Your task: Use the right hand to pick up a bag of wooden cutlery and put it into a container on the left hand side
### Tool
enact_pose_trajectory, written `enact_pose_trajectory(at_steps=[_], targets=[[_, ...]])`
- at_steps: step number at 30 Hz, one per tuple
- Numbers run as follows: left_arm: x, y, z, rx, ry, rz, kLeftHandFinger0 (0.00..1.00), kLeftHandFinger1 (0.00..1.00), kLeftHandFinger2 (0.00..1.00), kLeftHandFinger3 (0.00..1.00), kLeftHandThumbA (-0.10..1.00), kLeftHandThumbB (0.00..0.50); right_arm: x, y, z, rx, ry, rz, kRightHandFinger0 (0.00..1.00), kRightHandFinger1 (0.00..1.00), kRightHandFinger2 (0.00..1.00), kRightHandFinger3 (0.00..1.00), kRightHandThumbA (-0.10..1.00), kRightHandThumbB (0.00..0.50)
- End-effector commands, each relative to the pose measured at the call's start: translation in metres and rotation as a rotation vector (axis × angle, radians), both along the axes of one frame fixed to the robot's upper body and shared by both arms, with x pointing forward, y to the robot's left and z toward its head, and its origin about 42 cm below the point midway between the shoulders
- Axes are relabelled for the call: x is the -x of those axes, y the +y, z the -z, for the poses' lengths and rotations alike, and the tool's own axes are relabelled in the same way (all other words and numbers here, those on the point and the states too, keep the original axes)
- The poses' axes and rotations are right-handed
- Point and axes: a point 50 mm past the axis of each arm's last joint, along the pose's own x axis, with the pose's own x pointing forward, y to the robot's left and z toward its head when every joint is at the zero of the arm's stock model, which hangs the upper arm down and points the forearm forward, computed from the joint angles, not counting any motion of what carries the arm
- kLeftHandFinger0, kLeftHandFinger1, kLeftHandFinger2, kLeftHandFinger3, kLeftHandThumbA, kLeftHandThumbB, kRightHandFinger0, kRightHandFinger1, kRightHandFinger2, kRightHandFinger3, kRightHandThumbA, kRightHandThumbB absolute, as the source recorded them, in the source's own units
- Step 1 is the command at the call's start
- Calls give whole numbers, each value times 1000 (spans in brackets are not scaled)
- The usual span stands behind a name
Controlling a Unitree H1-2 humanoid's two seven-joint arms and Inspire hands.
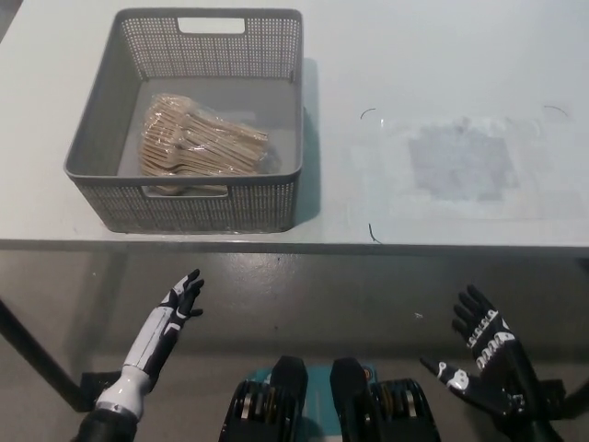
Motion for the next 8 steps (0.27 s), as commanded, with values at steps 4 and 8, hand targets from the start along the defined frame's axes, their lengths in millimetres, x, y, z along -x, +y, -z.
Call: enact_pose_trajectory(at_steps=[4, 8], targets=[[-10, -2, -14, 15, -71, 12, 886, 1000, 1000, 1000, 1000, 500, -9, 8, -7, -25, -66, -27, 1000, 1000, 1000, 1000, 960, 81], [-8, -3, -13, 23, -68, 16, 892, 1000, 1000, 1000, 1000, 500, -12, 8, -7, -12, -60, -29, 1000, 1000, 1000, 1000, 932, 83]])
